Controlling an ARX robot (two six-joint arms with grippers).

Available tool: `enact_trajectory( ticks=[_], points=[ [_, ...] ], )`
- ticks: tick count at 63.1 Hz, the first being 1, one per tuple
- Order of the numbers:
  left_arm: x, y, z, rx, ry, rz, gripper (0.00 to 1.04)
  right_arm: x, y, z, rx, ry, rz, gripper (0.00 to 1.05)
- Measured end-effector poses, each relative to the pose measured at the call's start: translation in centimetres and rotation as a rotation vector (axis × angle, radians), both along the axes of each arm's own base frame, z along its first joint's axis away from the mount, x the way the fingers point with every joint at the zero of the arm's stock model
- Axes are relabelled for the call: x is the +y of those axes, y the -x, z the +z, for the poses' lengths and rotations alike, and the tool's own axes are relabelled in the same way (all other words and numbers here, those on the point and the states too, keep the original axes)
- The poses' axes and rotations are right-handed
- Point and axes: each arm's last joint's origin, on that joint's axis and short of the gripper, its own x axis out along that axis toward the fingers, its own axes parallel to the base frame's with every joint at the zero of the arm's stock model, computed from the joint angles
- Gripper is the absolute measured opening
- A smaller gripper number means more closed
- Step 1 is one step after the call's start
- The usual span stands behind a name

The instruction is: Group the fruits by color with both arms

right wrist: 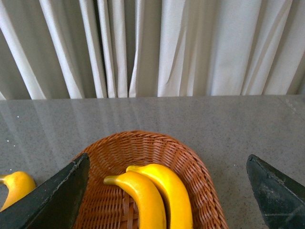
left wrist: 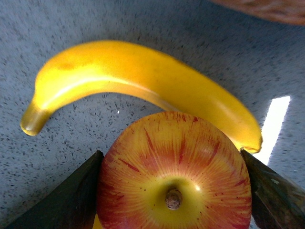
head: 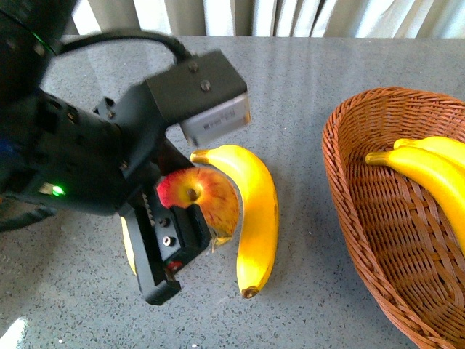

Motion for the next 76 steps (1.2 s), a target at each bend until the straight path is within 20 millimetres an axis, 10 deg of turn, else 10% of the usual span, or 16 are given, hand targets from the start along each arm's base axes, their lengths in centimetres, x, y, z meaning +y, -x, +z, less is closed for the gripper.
enact_trajectory(
  ticks=[16,48,63,70,76],
  points=[
    [6.6,0.0,6.5,-0.131,0.057,0.142,0.73,0.0,0.0,0.0,0.0,0.0,0.001,0.96],
    [22.6,-2.5,3.5,-0.084,-0.105,0.622,0.73,0.0,0.0,0.0,0.0,0.0,0.0,0.96],
    [23.1,-2.5,2.7,-0.069,-0.109,0.649,0.73,0.0,0.0,0.0,0.0,0.0,0.0,0.96],
    [23.1,-2.2,2.3,-0.064,-0.109,0.649,0.97,0.0,0.0,0.0,0.0,0.0,0.0,0.96],
    [23.2,-2.0,2.2,-0.065,-0.11,0.656,0.95,0.0,0.0,0.0,0.0,0.0,0.0,0.96]
  ],
)
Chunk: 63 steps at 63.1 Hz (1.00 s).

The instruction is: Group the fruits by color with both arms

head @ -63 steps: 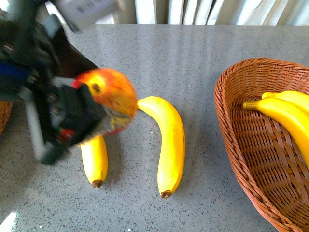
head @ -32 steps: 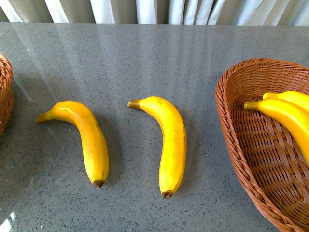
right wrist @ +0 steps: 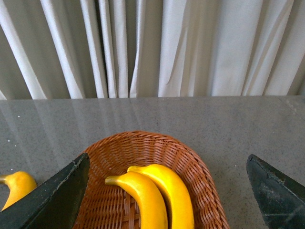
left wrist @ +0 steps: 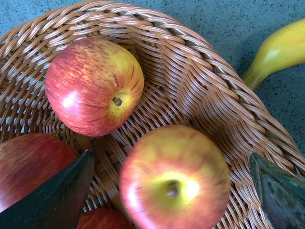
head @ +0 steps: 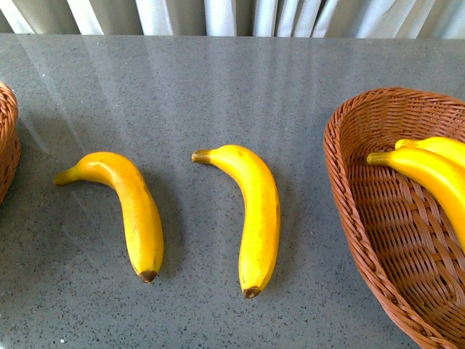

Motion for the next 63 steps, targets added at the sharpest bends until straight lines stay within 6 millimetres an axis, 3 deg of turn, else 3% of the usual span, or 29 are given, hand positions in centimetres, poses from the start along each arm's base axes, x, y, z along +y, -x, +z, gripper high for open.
enact_trajectory(
  ticks=[10,28,38,42,46,54,63],
  points=[
    [0.2,0.4,0.4,-0.031,0.038,0.013,0.96,0.0,0.0,0.0,0.0,0.0,0.0,0.96],
    [-0.3,3.3,6.8,-0.288,0.266,0.013,0.96,0.0,0.0,0.0,0.0,0.0,0.0,0.96],
    [-0.3,4.0,7.7,-0.315,0.299,0.034,0.95,0.0,0.0,0.0,0.0,0.0,0.0,0.96],
    [-0.7,3.9,6.7,-0.428,0.232,0.193,0.86,0.0,0.0,0.0,0.0,0.0,0.0,0.96],
    [-1.6,5.3,5.2,-0.608,0.229,0.376,0.72,0.0,0.0,0.0,0.0,0.0,0.0,0.96],
    [-3.5,7.7,5.7,-0.796,0.317,0.433,0.49,0.0,0.0,0.0,0.0,0.0,0.0,0.96],
    [-5.0,9.7,4.9,-0.79,0.355,0.439,0.22,0.0,0.0,0.0,0.0,0.0,0.0,0.96]
  ],
)
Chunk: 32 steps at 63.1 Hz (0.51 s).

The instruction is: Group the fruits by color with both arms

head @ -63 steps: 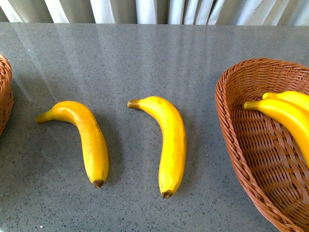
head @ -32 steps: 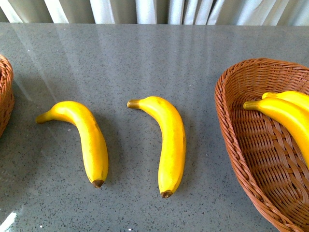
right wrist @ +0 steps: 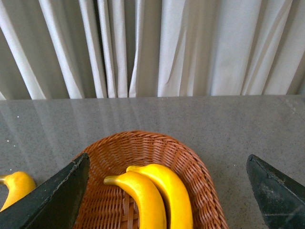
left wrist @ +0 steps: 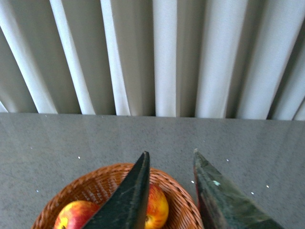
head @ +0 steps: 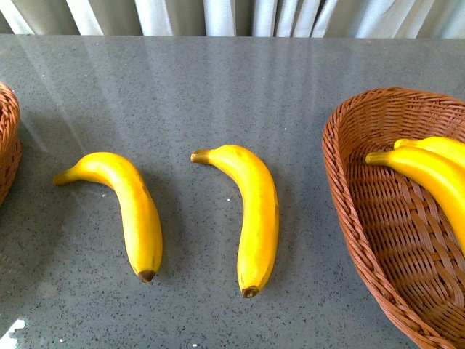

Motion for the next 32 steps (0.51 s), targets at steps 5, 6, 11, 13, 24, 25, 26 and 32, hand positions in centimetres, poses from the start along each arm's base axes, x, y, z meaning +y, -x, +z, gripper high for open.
enact_trajectory(
  ticks=[5,6,11,13,24,25,26,32],
  points=[
    [-0.6,1.0,-0.5,0.008,0.01,0.003,0.06,0.0,0.0,0.0,0.0,0.0,0.0,0.96],
    [-0.7,1.2,-0.6,0.007,0.01,0.002,0.02,0.0,0.0,0.0,0.0,0.0,0.0,0.96],
    [-1.1,2.0,-0.8,0.004,0.014,0.009,0.01,0.0,0.0,0.0,0.0,0.0,0.0,0.96],
    [-1.3,2.3,-0.9,0.004,0.014,0.005,0.01,0.0,0.0,0.0,0.0,0.0,0.0,0.96],
    [-2.1,4.0,-1.4,0.004,0.014,0.0,0.01,0.0,0.0,0.0,0.0,0.0,0.0,0.96],
    [-2.2,4.1,-1.4,0.005,0.014,0.01,0.01,0.0,0.0,0.0,0.0,0.0,0.0,0.96],
    [-2.3,4.2,-1.5,0.006,0.014,0.021,0.01,0.0,0.0,0.0,0.0,0.0,0.0,0.96],
    [-3.1,4.8,-2.2,-0.006,0.015,0.002,0.01,0.0,0.0,0.0,0.0,0.0,0.001,0.96]
  ],
)
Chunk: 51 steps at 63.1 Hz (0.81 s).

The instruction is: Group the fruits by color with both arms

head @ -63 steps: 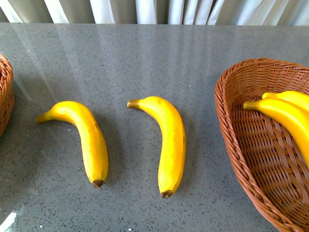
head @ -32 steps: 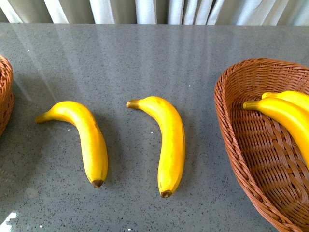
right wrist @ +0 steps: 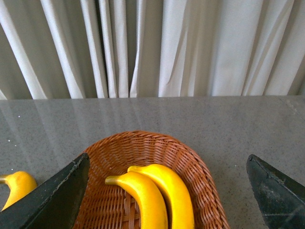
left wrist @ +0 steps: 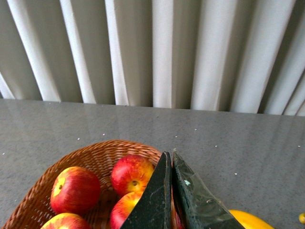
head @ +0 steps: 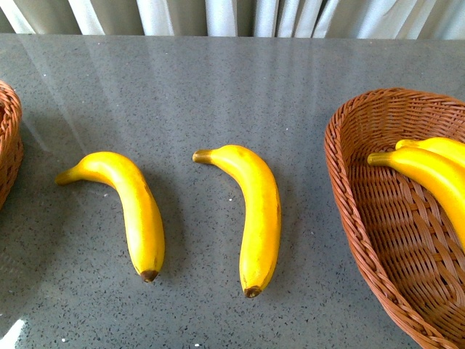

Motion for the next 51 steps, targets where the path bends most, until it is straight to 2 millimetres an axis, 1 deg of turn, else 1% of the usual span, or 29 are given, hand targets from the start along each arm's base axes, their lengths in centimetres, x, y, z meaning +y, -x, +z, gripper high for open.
enact_trajectory(
  ticks=[5,27,51],
  points=[
    [-0.1,0.5,-0.5,0.018,0.0,-0.004,0.01,0.0,0.0,0.0,0.0,0.0,0.001,0.96],
    [-0.1,2.1,0.2,-0.006,0.0,-0.002,0.01,0.0,0.0,0.0,0.0,0.0,0.0,0.96],
    [-0.1,3.4,0.4,-0.012,0.0,-0.002,0.01,0.0,0.0,0.0,0.0,0.0,0.001,0.96]
  ],
)
